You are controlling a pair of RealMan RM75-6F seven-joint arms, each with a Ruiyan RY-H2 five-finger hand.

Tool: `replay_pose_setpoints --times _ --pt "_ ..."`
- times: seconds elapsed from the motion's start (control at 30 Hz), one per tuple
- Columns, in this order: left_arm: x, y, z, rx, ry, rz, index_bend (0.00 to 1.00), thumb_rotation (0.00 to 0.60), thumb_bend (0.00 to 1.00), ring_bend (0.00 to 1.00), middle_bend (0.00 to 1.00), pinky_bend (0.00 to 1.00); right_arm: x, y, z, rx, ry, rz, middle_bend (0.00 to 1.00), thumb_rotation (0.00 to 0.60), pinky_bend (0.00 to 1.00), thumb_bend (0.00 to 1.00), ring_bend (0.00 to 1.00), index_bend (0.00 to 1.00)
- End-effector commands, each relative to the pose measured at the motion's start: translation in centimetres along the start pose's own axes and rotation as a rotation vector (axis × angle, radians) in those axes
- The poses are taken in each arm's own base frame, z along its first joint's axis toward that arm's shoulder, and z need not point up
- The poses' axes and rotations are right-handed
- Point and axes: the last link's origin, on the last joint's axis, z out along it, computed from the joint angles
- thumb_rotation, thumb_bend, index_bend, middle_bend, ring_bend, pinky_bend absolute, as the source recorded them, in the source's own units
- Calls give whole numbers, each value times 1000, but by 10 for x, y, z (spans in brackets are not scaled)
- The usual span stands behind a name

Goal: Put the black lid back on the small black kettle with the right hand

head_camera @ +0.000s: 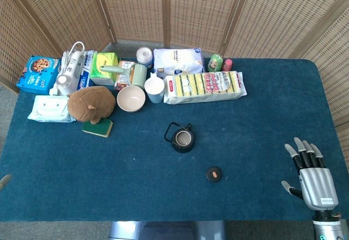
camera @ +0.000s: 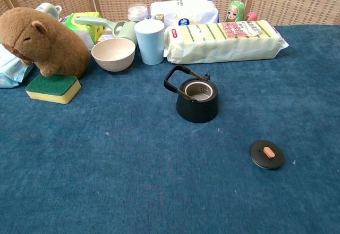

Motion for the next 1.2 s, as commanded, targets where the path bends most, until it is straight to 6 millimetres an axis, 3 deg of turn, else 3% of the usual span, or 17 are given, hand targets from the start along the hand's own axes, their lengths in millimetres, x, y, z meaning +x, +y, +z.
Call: replay_pose_setpoints --times 0.03,0.37,0.73,0.93,1.2 --pt "0 0 -1 2 -1 -2 0 600 159 0 0 106 0 -1 0 5 -7 4 32 600 0 37 6 132" --pt "0 -1 0 18 6 4 0 600 159 0 0 106 -10 -11 7 79 -120 34 26 600 0 38 5 160" --pt "-2 -2 6 52 0 9 0 600 158 0 0 107 -30 -48 45 310 -354 18 6 600 0 51 0 328" --pt "-3 -4 8 63 -6 8 0 600 158 0 0 106 -53 -67 57 324 -422 28 4 600 0 53 0 278" --pt "-1 -4 6 61 -8 0 0 600 158 0 0 106 -68 -88 64 328 -409 35 2 600 0 53 0 263"
